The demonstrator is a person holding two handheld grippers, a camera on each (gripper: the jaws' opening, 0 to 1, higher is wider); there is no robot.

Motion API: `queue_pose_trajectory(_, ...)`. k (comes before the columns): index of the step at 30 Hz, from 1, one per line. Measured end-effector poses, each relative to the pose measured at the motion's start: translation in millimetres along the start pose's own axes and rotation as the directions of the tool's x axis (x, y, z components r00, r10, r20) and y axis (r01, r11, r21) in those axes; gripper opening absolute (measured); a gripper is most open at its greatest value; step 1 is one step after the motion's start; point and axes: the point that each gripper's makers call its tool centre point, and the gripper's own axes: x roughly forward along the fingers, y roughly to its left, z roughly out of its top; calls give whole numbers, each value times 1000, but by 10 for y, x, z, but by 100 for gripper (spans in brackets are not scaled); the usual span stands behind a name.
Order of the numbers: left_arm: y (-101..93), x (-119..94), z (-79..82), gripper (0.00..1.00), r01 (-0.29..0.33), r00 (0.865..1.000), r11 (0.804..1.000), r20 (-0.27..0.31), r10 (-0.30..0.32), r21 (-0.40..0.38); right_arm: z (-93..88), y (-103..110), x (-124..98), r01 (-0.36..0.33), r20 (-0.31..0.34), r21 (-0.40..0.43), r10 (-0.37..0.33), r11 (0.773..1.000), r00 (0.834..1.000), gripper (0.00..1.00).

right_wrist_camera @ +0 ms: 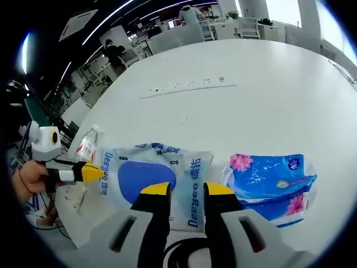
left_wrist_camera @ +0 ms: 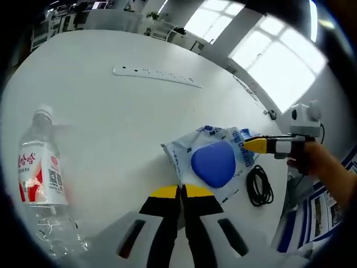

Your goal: Arrange the tabletop items into an orderly group along one side of the table until the central work area is clear of visible clutter.

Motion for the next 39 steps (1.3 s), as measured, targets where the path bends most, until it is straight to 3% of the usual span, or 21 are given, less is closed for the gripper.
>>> queue_pose_trajectory(18,19,29,5,0,5,1000,1000,3,-5,-11,48,16,-55,20,9,-46,-19,999,1000,27)
queue_pose_trajectory(39,43,83,39,7,-4,1000,999,9,3,47,82,72,-105,1,21,-55,0,998,1000,26)
